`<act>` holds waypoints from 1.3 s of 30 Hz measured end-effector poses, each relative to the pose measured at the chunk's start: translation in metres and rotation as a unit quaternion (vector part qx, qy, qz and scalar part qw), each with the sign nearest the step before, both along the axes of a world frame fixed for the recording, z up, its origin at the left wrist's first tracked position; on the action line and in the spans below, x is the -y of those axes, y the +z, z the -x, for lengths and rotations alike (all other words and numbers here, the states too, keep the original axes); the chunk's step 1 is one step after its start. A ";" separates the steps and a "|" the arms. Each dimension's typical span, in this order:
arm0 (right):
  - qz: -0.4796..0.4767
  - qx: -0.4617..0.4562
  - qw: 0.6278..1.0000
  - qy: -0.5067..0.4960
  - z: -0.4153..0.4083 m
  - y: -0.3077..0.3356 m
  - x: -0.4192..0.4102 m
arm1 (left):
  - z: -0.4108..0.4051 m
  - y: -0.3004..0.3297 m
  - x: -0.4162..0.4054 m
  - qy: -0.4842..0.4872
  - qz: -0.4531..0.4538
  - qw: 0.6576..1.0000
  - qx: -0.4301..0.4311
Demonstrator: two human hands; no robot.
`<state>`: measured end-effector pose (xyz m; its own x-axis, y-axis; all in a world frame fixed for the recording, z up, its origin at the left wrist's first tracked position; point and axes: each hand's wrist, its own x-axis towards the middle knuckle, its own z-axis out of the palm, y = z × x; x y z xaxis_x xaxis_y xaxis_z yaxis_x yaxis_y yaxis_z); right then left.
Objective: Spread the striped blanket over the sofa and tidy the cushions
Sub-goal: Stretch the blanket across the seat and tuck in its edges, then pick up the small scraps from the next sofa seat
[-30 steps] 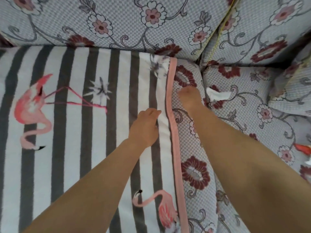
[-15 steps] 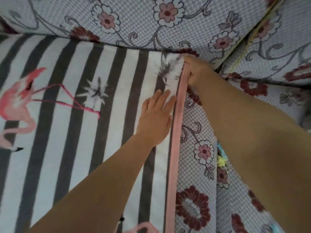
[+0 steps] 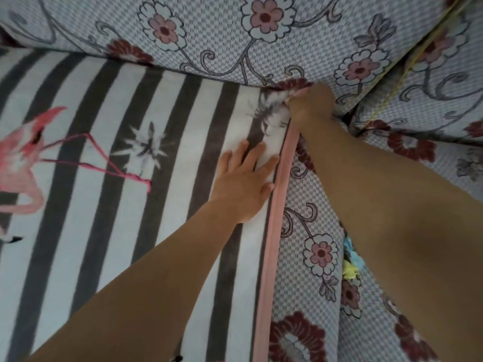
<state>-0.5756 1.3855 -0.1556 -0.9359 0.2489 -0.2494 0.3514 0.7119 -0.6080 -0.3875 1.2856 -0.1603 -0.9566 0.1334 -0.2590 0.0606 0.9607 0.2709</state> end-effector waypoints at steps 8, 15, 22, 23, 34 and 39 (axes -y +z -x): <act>-0.208 -0.176 0.911 0.309 -0.031 0.002 -0.020 | 0.079 0.017 0.018 0.027 0.027 0.997 -0.062; -0.219 -0.121 0.891 0.378 -0.026 -0.033 -0.033 | 0.126 -0.011 0.020 0.005 0.053 0.999 0.003; -0.278 -0.099 0.880 0.373 -0.021 -0.050 -0.032 | 0.147 -0.025 0.020 0.008 0.069 0.997 0.022; -0.273 -0.086 0.883 0.371 -0.022 -0.047 -0.032 | 0.147 -0.023 0.019 0.009 0.071 0.997 0.034; -0.146 0.104 0.891 0.417 -0.059 0.046 -0.132 | 0.062 0.030 -0.012 -0.054 0.061 0.988 0.130; -0.282 0.196 0.821 0.456 -0.118 0.044 -0.207 | 0.020 0.052 -0.072 -0.087 0.005 0.987 0.133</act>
<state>-0.4573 1.5923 -0.1120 -0.6728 -0.3312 -0.6615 -0.3945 0.9171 -0.0580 -0.4078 1.3577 -0.1087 -0.8169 0.2869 -0.5004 0.1535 0.9444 0.2909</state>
